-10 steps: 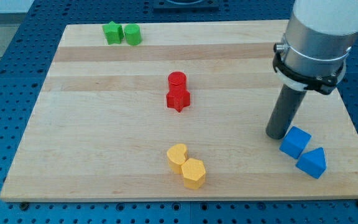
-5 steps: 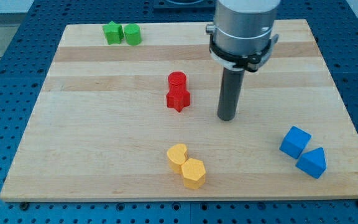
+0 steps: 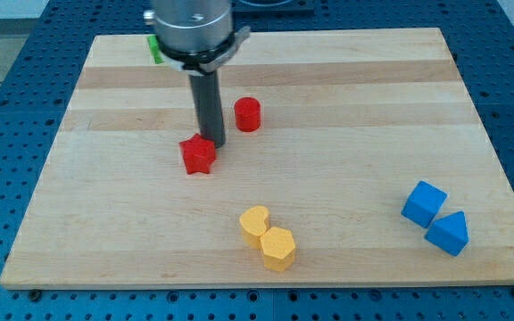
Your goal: Move the red star to the left side of the board
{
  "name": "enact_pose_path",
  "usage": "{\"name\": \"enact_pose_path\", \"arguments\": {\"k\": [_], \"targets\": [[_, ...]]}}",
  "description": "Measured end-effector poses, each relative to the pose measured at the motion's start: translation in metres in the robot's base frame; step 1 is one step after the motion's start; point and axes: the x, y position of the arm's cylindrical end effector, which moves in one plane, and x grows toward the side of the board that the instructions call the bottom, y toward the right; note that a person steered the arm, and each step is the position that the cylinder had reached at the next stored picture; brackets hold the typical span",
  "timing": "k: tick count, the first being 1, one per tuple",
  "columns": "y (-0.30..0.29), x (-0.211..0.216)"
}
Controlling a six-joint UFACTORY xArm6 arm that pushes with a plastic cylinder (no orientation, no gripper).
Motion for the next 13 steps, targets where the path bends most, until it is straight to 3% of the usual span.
{"name": "enact_pose_path", "arguments": {"k": [4, 6, 7, 8, 10, 13], "targets": [[-0.007, 0.027], [0.031, 0.053], [-0.052, 0.050], [-0.090, 0.045], [-0.120, 0.061], [-0.164, 0.016]]}}
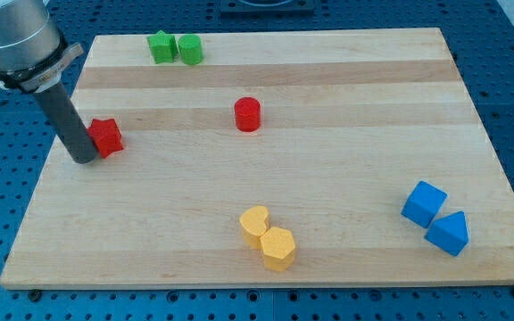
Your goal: Move the red star to the left side of the board
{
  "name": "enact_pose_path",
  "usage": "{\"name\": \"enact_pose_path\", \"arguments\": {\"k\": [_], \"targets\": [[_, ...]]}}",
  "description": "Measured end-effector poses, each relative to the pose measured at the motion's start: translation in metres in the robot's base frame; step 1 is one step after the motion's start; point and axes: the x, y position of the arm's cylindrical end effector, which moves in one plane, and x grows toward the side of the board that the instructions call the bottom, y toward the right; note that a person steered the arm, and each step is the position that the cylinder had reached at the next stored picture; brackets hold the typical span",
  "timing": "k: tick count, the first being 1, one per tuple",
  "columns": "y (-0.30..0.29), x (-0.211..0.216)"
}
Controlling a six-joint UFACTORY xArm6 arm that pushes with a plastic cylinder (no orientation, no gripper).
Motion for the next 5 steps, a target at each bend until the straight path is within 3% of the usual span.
{"name": "enact_pose_path", "arguments": {"k": [3, 5], "targets": [[0.059, -0.005], [0.096, -0.060]]}}
